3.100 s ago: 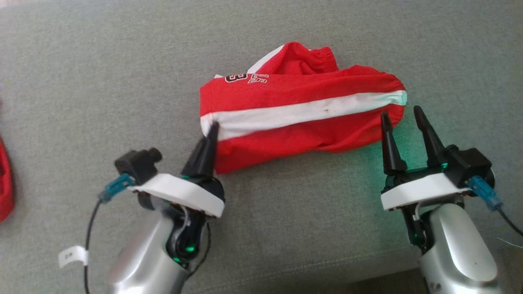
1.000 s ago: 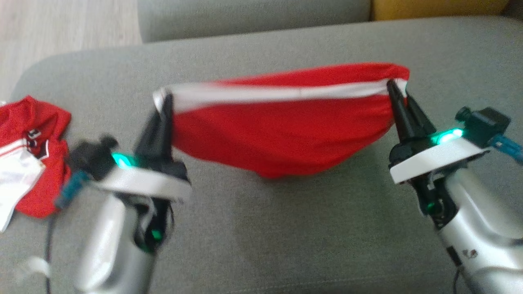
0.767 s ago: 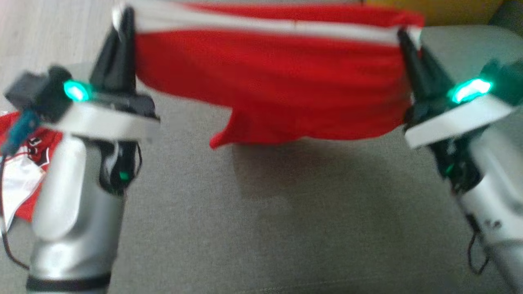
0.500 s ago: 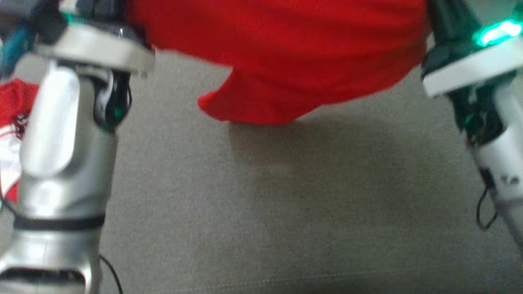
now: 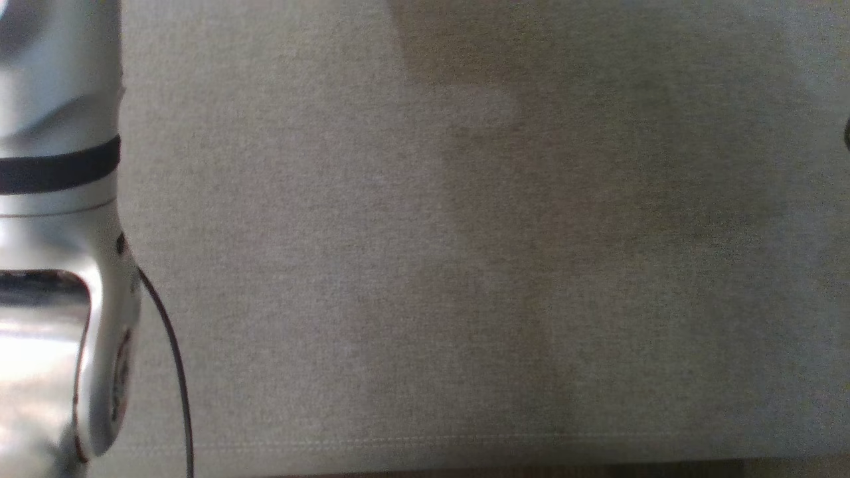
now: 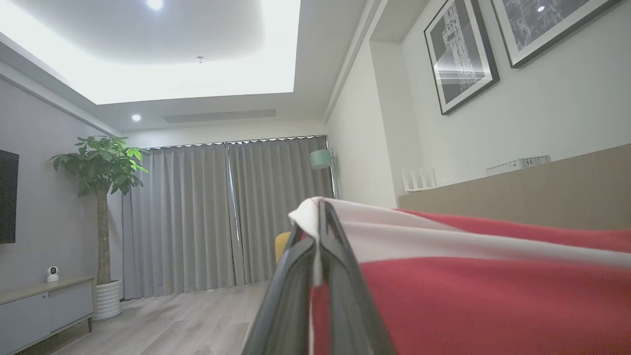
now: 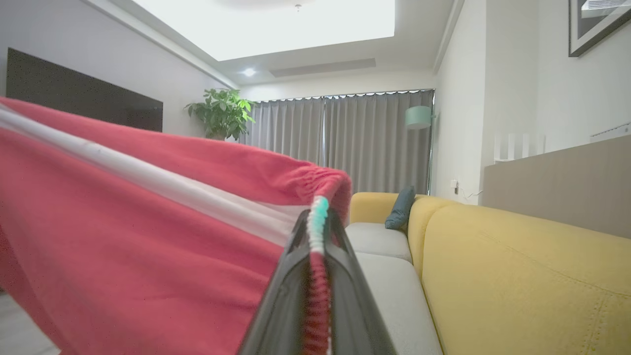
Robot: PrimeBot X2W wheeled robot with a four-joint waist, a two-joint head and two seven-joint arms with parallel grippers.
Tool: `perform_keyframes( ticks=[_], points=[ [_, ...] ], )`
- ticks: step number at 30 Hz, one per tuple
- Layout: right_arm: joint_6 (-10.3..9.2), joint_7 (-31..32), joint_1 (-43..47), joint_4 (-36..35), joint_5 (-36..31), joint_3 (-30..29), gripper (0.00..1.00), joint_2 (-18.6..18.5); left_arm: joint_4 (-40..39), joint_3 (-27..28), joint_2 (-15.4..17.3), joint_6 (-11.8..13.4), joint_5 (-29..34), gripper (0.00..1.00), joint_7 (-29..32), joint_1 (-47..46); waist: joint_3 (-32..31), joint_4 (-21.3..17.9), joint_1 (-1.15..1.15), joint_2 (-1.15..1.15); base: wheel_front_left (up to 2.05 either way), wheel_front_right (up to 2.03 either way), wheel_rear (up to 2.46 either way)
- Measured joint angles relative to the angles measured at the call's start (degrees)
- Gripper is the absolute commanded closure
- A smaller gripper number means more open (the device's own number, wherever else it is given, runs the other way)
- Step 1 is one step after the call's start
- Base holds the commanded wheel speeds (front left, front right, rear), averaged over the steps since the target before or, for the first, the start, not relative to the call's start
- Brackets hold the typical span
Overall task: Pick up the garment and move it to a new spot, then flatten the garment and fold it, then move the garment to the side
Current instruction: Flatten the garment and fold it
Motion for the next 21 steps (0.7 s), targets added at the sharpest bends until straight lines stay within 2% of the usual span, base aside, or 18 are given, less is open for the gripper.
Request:
perform_keyframes(
  ticks=[5,12,15,18,21],
  points=[
    [-0.01,-0.14,1.87,3.41,-1.88,2.29,1.0,0.33,-0.23,0.4,-1.47,-0.15,-0.75,1.0,-0.03,3.38,2.01,1.46,0.0,0.0,0.0,0.0,0.0],
    [-0.01,-0.11,16.46,8.13,1.53,11.38,1.0,0.89,-1.94,1.82,-4.09,-0.29,-6.83,1.0,0.01,26.38,2.23,1.84,0.0,0.0,0.0,0.0,0.0],
    [-0.01,-0.05,22.56,6.76,4.67,14.94,1.0,0.83,-3.19,0.32,-3.9,-0.47,-11.09,1.0,0.01,36.91,0.89,1.54,-0.01,0.0,0.0,0.0,0.0],
    [-0.01,-0.05,27.41,2.92,6.27,18.41,1.0,-0.42,-5.52,-1.66,-3.82,1.59,-14.91,1.0,0.01,45.44,-0.84,1.23,-0.01,0.0,0.0,0.0,0.0],
    [-0.01,-0.05,31.77,-1.58,7.97,19.5,1.0,-1.75,-7.44,-3.09,-3.77,2.6,-16.59,1.0,0.01,52.15,-2.95,0.93,-0.01,0.0,0.0,0.0,0.0]
  ],
)
